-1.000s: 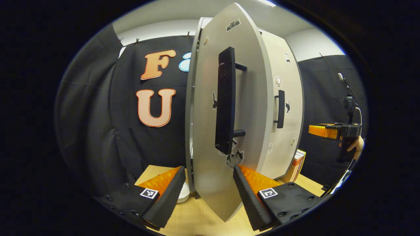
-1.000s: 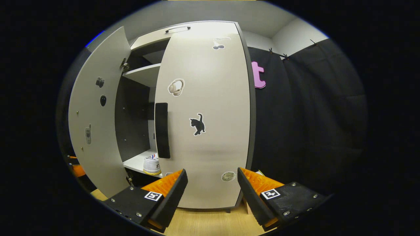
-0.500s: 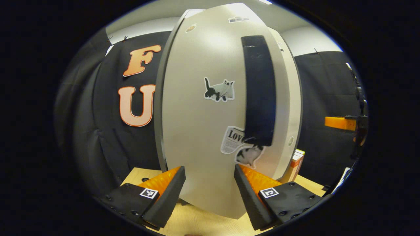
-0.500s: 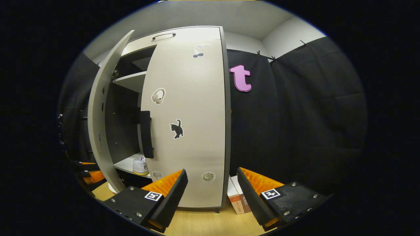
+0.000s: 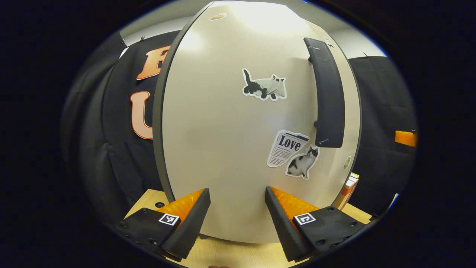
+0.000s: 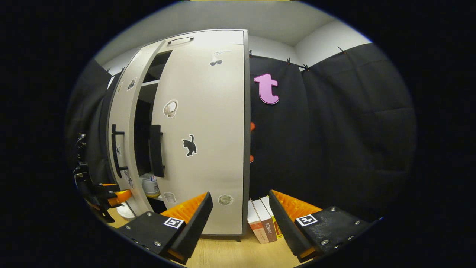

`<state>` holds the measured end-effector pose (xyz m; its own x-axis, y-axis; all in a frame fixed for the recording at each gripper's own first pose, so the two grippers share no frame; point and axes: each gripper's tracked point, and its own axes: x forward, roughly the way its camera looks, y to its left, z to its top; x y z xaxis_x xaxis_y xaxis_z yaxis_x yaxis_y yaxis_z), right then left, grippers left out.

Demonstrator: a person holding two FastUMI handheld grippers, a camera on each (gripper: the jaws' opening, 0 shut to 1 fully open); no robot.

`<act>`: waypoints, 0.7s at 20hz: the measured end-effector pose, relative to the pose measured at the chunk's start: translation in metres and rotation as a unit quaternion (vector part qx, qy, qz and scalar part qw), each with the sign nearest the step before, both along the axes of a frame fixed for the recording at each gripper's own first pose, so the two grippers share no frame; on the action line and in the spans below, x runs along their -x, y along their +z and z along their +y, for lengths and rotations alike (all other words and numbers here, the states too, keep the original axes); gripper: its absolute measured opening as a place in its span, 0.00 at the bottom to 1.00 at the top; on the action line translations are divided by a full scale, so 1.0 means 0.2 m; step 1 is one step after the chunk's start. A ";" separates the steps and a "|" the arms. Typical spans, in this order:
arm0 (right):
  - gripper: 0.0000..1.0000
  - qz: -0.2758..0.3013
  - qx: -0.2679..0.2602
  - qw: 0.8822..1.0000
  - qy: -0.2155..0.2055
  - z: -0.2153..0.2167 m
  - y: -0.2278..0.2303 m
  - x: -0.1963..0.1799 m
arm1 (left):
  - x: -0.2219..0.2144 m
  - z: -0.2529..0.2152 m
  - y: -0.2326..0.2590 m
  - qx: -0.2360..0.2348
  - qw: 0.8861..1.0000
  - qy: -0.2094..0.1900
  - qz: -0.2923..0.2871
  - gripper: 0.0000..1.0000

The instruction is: Grab one shoe with the right hand and put it into the shoe cabinet, grab the other shoe with the left hand and put it into the shoe cabinet; then close the right door with the right hand and the left door with the left hand.

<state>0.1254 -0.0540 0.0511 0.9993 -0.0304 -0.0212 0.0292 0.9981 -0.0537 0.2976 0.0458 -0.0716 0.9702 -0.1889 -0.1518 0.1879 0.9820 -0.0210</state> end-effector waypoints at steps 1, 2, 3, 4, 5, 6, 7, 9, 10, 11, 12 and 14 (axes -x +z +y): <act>0.94 -0.002 -0.002 1.000 0.000 0.00 0.01 0.00 | -0.01 0.00 0.00 -0.002 1.000 0.002 0.000 0.97; 0.93 -0.004 -0.004 1.000 0.000 0.00 0.02 0.00 | -0.02 -0.01 0.00 -0.005 1.000 0.003 0.000 0.96; 0.93 -0.005 -0.006 1.000 -0.002 0.00 0.03 -0.01 | -0.04 -0.03 0.00 -0.007 1.000 0.002 0.000 0.96; 0.93 -0.005 -0.009 1.000 -0.002 0.00 0.05 -0.01 | -0.07 -0.04 0.01 -0.007 1.000 0.001 0.003 0.96; 0.93 -0.006 -0.014 1.000 -0.002 0.00 0.06 -0.01 | -0.10 -0.05 0.02 -0.006 1.000 0.000 0.008 0.96; 0.94 -0.007 -0.018 1.000 -0.001 0.00 0.08 -0.02 | -0.10 -0.04 0.04 -0.004 1.000 0.001 0.011 0.96; 0.93 -0.008 -0.022 1.000 -0.001 0.00 0.10 -0.02 | -0.11 -0.03 0.06 -0.002 1.000 0.003 0.014 0.97; 0.94 -0.010 -0.030 0.999 -0.002 -0.01 0.14 -0.02 | -0.10 0.00 0.11 -0.008 1.000 0.013 0.017 0.97; 0.93 -0.011 -0.036 0.999 -0.001 -0.01 0.17 -0.01 | -0.08 0.01 0.15 -0.012 1.000 0.018 0.014 0.97; 0.93 -0.011 -0.041 0.999 0.002 -0.01 0.20 -0.01 | -0.05 0.02 0.21 -0.011 1.000 0.020 0.006 0.97; 0.93 -0.011 -0.041 0.999 0.003 -0.02 0.22 0.00 | -0.01 0.05 0.28 -0.008 1.000 0.024 -0.002 0.97; 0.89 -0.016 -0.029 0.999 0.006 -0.03 0.28 0.02 | 0.07 0.12 0.44 -0.007 0.999 0.045 -0.012 0.96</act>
